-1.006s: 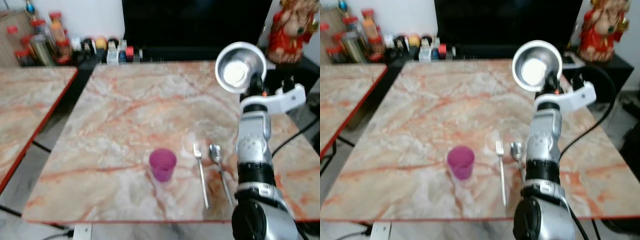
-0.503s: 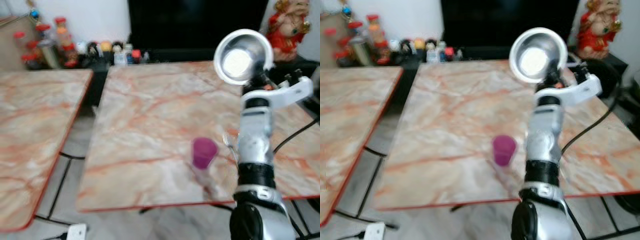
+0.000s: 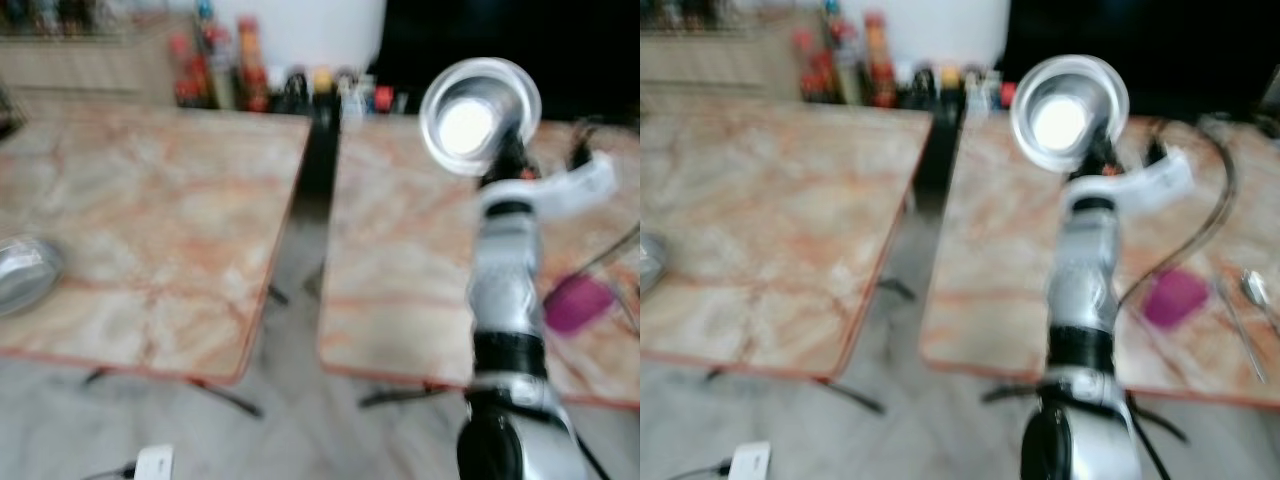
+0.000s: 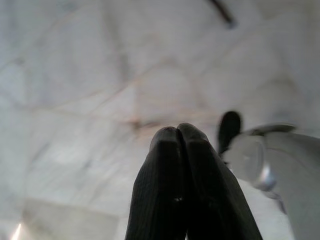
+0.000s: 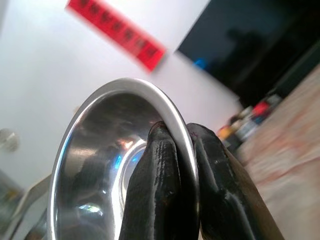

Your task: Setting the table

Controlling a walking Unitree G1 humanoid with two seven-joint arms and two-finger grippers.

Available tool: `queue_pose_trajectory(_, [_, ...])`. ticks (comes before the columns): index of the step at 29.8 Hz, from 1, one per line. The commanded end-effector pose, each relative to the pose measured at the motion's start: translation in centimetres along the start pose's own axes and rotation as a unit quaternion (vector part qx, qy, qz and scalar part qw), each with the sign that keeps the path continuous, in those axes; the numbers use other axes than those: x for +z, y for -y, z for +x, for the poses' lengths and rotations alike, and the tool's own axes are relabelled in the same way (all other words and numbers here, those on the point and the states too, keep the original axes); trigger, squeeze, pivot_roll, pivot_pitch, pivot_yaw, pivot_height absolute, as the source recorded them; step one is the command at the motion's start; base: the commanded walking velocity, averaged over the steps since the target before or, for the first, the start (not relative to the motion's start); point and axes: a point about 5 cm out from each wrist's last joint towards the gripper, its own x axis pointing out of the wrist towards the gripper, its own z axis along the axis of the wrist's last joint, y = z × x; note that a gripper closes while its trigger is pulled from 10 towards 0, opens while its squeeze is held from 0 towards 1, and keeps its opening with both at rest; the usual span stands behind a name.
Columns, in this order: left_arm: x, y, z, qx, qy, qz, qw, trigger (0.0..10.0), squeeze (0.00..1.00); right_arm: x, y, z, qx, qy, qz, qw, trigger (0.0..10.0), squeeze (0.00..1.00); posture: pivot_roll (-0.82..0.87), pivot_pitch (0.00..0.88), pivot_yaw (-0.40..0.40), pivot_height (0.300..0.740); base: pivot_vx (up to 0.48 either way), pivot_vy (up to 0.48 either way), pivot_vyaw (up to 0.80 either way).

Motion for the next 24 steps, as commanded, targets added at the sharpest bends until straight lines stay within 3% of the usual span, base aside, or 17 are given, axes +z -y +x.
queue_pose_trajectory(1, [-0.6, 0.6, -0.1, -0.005, -0.013, -0.007, 1.0, 10.0, 0.0, 1.1, 0.7, -0.1, -0.013, 0.018, -0.001, 1.0, 10.0, 0.0, 0.01, 0.012, 0.011, 0.74, 0.0, 0.48, 0.0])
queue_pose_trajectory(10, [-0.3, 0.8, 0.0, -0.004, -0.011, -0.008, 1.0, 10.0, 0.0, -0.2, 0.4, -0.4, -0.013, -0.002, 0.007, 1.0, 10.0, 0.0, 0.02, 0.025, 0.011, 0.74, 0.0, 0.48, 0.0])
queue_pose_trajectory(14, [0.0, 1.7, 0.1, -0.008, -0.007, -0.007, 1.0, 10.0, 0.0, -0.5, 0.3, -0.5, -0.008, -0.007, 0.009, 1.0, 10.0, 0.0, 0.02, 0.028, 0.013, 0.74, 0.0, 0.48, 0.0])
queue_pose_trajectory(24, [0.1, 1.8, 0.1, -0.009, -0.005, -0.004, 1.0, 10.0, 0.0, -0.9, 0.8, -0.8, -0.02, -0.017, 0.009, 1.0, 10.0, 0.0, 0.02, 0.022, 0.013, 0.74, 0.0, 0.48, 0.0])
